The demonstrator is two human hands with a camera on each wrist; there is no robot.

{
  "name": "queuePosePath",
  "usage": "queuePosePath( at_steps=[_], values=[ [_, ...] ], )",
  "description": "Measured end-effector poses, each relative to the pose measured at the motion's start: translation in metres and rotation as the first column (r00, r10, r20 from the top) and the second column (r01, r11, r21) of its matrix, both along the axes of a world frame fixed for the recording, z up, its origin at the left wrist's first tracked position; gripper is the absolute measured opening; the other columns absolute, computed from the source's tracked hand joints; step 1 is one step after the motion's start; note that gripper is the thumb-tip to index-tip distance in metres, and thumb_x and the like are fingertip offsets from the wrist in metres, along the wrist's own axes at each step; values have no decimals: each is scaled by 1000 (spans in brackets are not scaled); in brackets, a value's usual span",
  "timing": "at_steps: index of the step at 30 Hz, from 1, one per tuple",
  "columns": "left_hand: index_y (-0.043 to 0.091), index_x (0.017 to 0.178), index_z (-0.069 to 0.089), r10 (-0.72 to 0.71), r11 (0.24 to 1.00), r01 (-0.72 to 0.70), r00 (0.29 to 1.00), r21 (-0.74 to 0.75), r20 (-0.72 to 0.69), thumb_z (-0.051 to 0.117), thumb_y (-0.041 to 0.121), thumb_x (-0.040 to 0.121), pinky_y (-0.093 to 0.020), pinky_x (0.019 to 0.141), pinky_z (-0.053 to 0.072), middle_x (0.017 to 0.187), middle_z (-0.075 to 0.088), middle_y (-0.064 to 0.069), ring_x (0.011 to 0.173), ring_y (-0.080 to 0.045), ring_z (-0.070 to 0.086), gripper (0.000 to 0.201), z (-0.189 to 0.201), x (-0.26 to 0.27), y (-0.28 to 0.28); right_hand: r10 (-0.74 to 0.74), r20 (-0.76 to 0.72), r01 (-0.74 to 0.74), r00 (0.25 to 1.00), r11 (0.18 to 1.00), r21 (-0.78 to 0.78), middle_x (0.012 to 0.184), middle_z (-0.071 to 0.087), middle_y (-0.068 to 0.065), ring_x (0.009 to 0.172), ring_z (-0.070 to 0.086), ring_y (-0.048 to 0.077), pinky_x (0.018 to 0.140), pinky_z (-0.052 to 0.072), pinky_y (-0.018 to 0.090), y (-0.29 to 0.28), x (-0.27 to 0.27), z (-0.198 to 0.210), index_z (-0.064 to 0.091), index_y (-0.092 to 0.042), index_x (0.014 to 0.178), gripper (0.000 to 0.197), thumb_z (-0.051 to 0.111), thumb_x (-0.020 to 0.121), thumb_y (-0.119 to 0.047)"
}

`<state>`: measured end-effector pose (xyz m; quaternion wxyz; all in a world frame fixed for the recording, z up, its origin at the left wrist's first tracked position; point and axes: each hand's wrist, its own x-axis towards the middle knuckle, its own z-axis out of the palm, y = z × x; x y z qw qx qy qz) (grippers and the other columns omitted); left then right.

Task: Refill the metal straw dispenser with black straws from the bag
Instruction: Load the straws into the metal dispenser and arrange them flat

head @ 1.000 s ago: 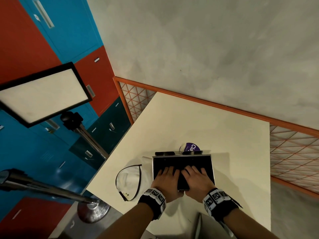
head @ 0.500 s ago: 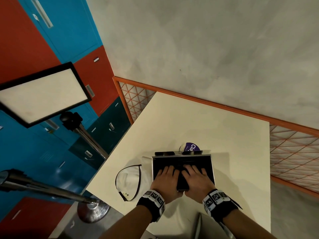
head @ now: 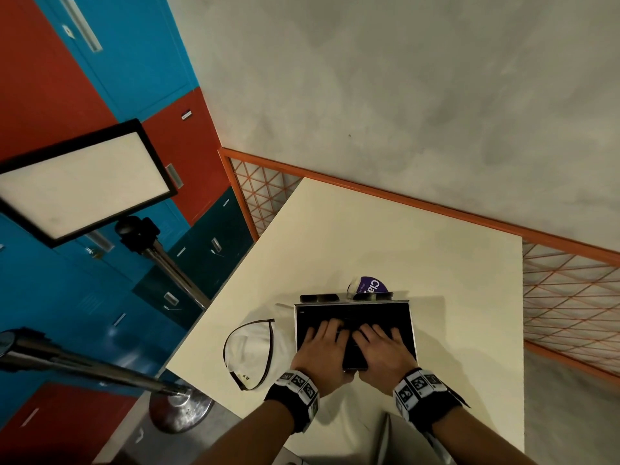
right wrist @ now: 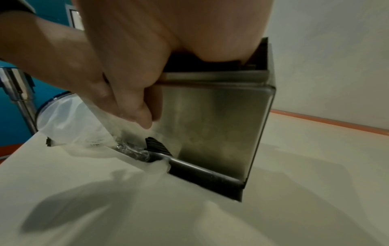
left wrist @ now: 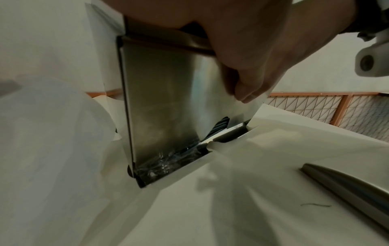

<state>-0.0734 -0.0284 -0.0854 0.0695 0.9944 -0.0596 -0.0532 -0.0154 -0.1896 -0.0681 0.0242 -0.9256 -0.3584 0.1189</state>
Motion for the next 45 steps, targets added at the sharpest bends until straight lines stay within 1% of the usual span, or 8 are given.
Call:
queuePosePath(
  at_steps=[8,12,18,23,29,34,41,45],
  values=[
    [22,129,47,14,1000,-14,1000,-3,-9,54,59,78,-43,101,43,126,53,-1,116,-24,52,64,-2,1,1,36,-21,-37,999,999,-41,120,56,-3,108,55,21,90,42,45,0,7,2,55,-25,116,59,58,60,-41],
    [20,131,49,29,999,-29,1000,14,-3,51,62,78,-44,102,43,129,55,-2,118,-25,53,68,-3,2,0,69,3,-69,998,997,-27,114,57,-1,101,58,21,83,48,42,-1,7,3,58,-24,112,60,64,53,-37],
    [19,133,47,28,999,-28,999,32,-16,51,62,77,-47,104,39,133,52,-2,121,-25,49,71,-2,4,0,94,74,-92,993,995,-36,109,57,1,98,55,23,81,46,46,1,7,5,60,-24,107,62,72,48,-39],
    [20,121,54,28,999,-28,1000,15,13,52,61,76,-45,95,44,121,56,0,112,-23,52,60,-2,-1,0,103,111,-102,988,995,-12,105,59,1,94,56,25,77,46,47,-1,2,1,59,-22,102,56,74,50,-36],
    [20,115,59,8,1000,-8,1000,-1,22,53,58,76,-41,90,49,110,65,1,102,-22,60,55,-9,-5,-1,81,103,-81,991,997,-1,99,61,1,93,57,24,77,46,48,-2,-1,-5,62,-21,99,54,73,48,-38],
    [19,124,56,15,1000,-15,1000,7,17,49,59,78,-43,94,48,120,62,-2,110,-24,59,62,-9,-7,-3,44,71,-44,996,999,5,105,61,0,97,58,23,80,44,48,-3,-5,-7,62,-22,103,53,70,52,-38],
    [21,135,48,35,999,-35,999,-15,-2,52,61,76,-43,102,46,134,53,-2,121,-25,53,71,-7,-4,-3,34,49,-35,998,999,14,111,64,0,99,62,21,86,51,46,-3,-3,-6,66,-19,112,68,75,47,-38],
    [21,140,43,39,999,-39,999,-5,-34,55,60,78,-46,107,40,140,48,-4,127,-26,48,74,-4,-1,-2,40,51,-41,998,999,17,111,62,0,99,61,22,84,51,43,-4,-3,-4,63,-21,111,63,73,51,-35]
  ],
)
